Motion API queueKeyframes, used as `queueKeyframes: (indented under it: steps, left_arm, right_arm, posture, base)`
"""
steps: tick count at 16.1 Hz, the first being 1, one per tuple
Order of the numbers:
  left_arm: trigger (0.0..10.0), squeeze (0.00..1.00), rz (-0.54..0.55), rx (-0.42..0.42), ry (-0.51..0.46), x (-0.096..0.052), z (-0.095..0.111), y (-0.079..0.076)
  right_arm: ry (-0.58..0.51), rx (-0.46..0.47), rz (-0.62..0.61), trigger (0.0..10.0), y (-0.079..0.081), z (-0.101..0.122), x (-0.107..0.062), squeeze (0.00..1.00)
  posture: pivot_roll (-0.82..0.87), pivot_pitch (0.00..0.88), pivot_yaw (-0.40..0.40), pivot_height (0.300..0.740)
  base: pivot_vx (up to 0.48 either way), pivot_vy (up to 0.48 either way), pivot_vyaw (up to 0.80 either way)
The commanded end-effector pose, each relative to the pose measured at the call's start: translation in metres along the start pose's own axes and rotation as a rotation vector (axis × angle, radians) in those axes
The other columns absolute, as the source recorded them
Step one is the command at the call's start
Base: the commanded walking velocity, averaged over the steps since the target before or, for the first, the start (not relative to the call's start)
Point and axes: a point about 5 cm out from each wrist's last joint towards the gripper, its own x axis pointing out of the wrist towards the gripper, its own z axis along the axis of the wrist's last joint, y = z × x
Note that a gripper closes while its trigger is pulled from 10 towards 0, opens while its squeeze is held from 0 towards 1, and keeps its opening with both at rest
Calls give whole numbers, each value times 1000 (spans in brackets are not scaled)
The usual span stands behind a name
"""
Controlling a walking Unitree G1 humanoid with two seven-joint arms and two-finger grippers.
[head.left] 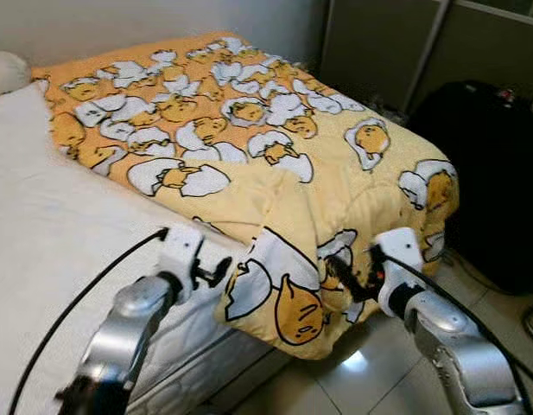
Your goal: Clean up the room
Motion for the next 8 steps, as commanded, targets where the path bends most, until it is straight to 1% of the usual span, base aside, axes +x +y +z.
queueKeyframes:
  steps: [1,2,4,5,6,8]
  left_arm:
    - [10000,1000,-24,-1,9,12,2,-1]
    - [10000,1000,-24,0,21,19,2,0]
    - [10000,1000,-68,-18,22,28,1,-5]
    - [10000,1000,-94,13,51,36,-5,-10]
    - [10000,1000,-129,41,79,43,-13,-16]
    - [10000,1000,-137,31,101,49,-21,-20]
  right_arm:
    - [2,-42,89,10000,3,2,-2,1000]
    - [20,-58,122,10000,2,0,-3,1000]
    - [38,-95,170,10000,2,-1,-5,1000]
    - [43,-117,186,10000,0,-1,-6,1000]
    - [32,-115,198,10000,-1,2,-5,1000]
    - [26,-104,210,10000,-3,4,-6,1000]
  posture:
    - [-37,0,26,740]
    - [-40,0,28,740]
    - [-52,0,32,740]
    - [-61,0,36,740]
    - [-78,0,39,740]
    - [-88,0,40,740]
  base:
    - [0,0,0]
    - [0,0,0]
    - [0,0,0]
    - [0,0,0]
    - [0,0,0]
    - [0,0,0]
